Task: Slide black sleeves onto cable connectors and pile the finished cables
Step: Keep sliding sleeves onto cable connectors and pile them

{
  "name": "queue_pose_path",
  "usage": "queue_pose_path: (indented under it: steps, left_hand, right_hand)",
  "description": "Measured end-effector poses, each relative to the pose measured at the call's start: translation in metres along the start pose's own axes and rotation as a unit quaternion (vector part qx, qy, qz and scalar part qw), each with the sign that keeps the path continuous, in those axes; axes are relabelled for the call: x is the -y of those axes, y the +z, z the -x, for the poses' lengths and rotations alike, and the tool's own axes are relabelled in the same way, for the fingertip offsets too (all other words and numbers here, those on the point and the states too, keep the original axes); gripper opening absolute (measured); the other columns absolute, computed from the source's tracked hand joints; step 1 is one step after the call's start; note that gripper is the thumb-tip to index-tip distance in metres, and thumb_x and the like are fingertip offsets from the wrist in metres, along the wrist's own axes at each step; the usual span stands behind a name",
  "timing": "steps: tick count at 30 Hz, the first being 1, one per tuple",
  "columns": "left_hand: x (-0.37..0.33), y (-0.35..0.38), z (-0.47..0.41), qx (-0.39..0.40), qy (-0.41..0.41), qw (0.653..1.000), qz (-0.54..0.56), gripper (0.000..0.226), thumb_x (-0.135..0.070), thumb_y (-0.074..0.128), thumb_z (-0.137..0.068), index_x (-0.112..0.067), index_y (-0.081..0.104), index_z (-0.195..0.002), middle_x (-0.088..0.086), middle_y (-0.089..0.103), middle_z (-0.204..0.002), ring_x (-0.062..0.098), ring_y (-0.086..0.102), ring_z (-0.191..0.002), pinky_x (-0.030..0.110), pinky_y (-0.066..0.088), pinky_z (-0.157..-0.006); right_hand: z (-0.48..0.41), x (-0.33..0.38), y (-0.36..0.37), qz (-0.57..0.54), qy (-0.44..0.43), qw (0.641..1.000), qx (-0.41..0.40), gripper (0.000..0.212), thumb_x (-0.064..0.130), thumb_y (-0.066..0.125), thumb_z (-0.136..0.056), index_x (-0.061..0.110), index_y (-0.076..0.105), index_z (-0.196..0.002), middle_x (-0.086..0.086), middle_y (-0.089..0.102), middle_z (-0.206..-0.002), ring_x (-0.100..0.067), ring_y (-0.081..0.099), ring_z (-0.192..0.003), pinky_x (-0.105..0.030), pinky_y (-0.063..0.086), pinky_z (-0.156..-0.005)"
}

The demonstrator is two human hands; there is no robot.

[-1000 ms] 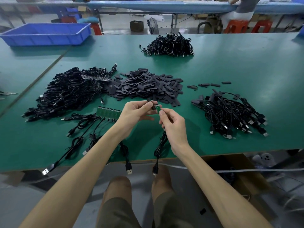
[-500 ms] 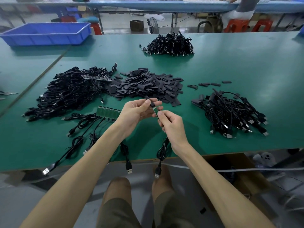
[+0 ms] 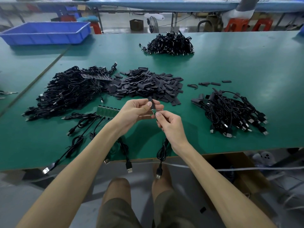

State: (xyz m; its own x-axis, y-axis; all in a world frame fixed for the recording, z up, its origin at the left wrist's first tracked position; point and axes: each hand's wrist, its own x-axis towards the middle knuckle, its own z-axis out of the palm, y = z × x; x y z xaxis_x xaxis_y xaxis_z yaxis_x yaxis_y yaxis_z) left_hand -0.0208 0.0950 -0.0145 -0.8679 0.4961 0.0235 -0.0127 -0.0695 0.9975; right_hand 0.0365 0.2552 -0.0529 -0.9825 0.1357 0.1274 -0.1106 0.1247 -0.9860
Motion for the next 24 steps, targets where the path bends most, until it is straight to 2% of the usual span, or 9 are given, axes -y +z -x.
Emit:
queue_pose_path:
  steps: [2,6,12,14,16,18,21,24]
  left_hand:
    - [-0.002,-0.004,0.001,0.016,0.0,1.0,-0.01,0.028,-0.018,0.052,-0.106,-0.003,0.065,-0.125,0.011,0.072,-0.123,0.02,0.072,-0.106,0.03,0.056,-0.091]
    - [0.0,-0.005,0.004,0.017,-0.003,1.0,-0.005,0.028,-0.019,0.052,-0.106,-0.005,0.064,-0.127,0.011,0.071,-0.126,0.026,0.069,-0.113,0.031,0.055,-0.092]
    - [0.009,0.001,0.007,-0.022,0.016,0.999,-0.026,0.024,-0.016,0.054,-0.105,-0.005,0.064,-0.123,0.016,0.071,-0.124,0.026,0.066,-0.099,0.042,0.056,-0.097]
    - [0.007,0.003,0.008,-0.038,0.026,0.997,-0.055,0.02,-0.015,0.055,-0.104,-0.006,0.066,-0.118,0.022,0.07,-0.12,0.031,0.067,-0.095,0.046,0.056,-0.096]
    - [0.005,0.005,0.008,-0.046,0.036,0.995,-0.085,0.019,-0.013,0.054,-0.105,-0.005,0.067,-0.117,0.02,0.072,-0.118,0.04,0.066,-0.096,0.049,0.056,-0.097]
    - [0.003,0.006,0.008,-0.05,0.041,0.992,-0.11,0.02,-0.01,0.052,-0.105,-0.008,0.069,-0.115,0.015,0.073,-0.118,0.032,0.066,-0.093,0.048,0.058,-0.095]
    - [0.001,0.006,0.009,-0.056,0.032,0.991,-0.119,0.021,-0.01,0.052,-0.105,-0.011,0.072,-0.112,0.019,0.072,-0.114,0.017,0.065,-0.09,0.044,0.06,-0.09]
    - [0.0,0.006,0.01,-0.045,0.017,0.992,-0.119,0.023,-0.011,0.051,-0.106,-0.001,0.069,-0.117,0.003,0.074,-0.091,0.016,0.067,-0.086,0.034,0.06,-0.081]
  right_hand:
    - [0.0,0.0,0.001,0.005,0.0,1.0,-0.002,0.026,0.025,0.058,-0.106,0.013,0.076,-0.09,0.009,0.051,-0.061,-0.004,0.041,-0.056,-0.023,0.035,-0.058]
    - [0.0,0.001,0.001,0.008,0.004,1.0,-0.008,0.028,0.024,0.058,-0.106,0.009,0.075,-0.091,0.01,0.051,-0.06,-0.005,0.041,-0.056,-0.026,0.035,-0.06]
    - [0.0,0.001,0.002,-0.001,0.007,1.0,-0.019,0.029,0.023,0.056,-0.107,0.002,0.072,-0.094,0.006,0.052,-0.063,-0.008,0.042,-0.059,-0.03,0.035,-0.061]
    - [0.001,0.001,0.002,-0.014,0.004,1.0,-0.014,0.027,0.022,0.056,-0.107,0.004,0.074,-0.099,0.003,0.051,-0.064,-0.009,0.041,-0.059,-0.027,0.035,-0.059]
    - [0.001,0.001,0.001,-0.028,-0.001,1.0,-0.008,0.023,0.022,0.057,-0.107,0.01,0.076,-0.101,0.004,0.052,-0.063,-0.008,0.043,-0.059,-0.022,0.037,-0.057]
    - [0.0,0.0,0.0,-0.026,-0.007,1.0,-0.005,0.024,0.022,0.057,-0.107,0.011,0.075,-0.095,0.006,0.056,-0.062,-0.008,0.047,-0.059,-0.021,0.04,-0.057]
    - [-0.001,-0.002,0.0,-0.026,-0.011,1.0,0.008,0.024,0.021,0.058,-0.107,0.011,0.073,-0.092,0.003,0.065,-0.065,-0.01,0.056,-0.059,-0.022,0.046,-0.061]
    - [-0.001,-0.004,0.0,-0.027,-0.013,0.999,0.023,0.024,0.02,0.058,-0.106,0.012,0.073,-0.089,-0.001,0.073,-0.071,-0.014,0.063,-0.058,-0.026,0.051,-0.067]
